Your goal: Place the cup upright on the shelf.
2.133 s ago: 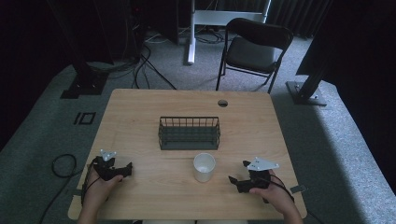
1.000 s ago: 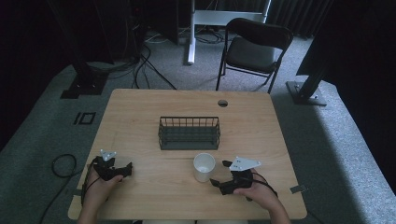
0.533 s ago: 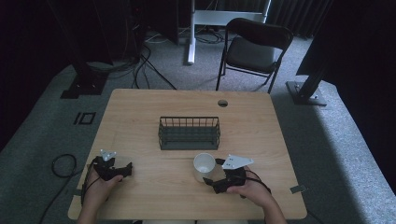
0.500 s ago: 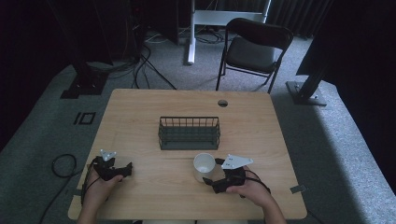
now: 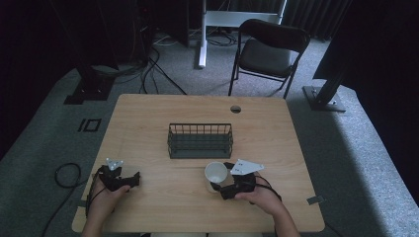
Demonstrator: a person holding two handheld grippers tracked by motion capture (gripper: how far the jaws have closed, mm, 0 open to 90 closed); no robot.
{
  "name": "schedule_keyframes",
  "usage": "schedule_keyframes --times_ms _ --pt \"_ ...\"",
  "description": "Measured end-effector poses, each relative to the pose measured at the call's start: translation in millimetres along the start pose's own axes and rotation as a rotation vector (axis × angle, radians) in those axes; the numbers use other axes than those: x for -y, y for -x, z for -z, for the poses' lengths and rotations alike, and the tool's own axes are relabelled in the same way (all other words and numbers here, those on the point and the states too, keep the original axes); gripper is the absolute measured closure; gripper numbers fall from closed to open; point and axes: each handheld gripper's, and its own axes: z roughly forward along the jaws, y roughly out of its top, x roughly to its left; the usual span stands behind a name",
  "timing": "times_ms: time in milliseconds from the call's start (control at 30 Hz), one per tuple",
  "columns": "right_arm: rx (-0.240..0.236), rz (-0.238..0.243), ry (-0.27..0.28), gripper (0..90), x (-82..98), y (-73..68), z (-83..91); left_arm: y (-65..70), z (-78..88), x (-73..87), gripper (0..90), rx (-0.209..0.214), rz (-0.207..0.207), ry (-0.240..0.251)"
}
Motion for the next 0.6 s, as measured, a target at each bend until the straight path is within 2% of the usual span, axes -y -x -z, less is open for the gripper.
schedule_keyframes --times_ms 400,600 --pt "-0.010 0.010 0.009 10.9 -5.3 -2.6 -8.6 0.0 0.0 0.0 1.9 0.000 0.000 0.000" --pt "0.009 0.017 0.011 18.7 -5.5 -3.9 -9.5 0.0 0.0 0.0 1.9 0.000 0.000 0.000"
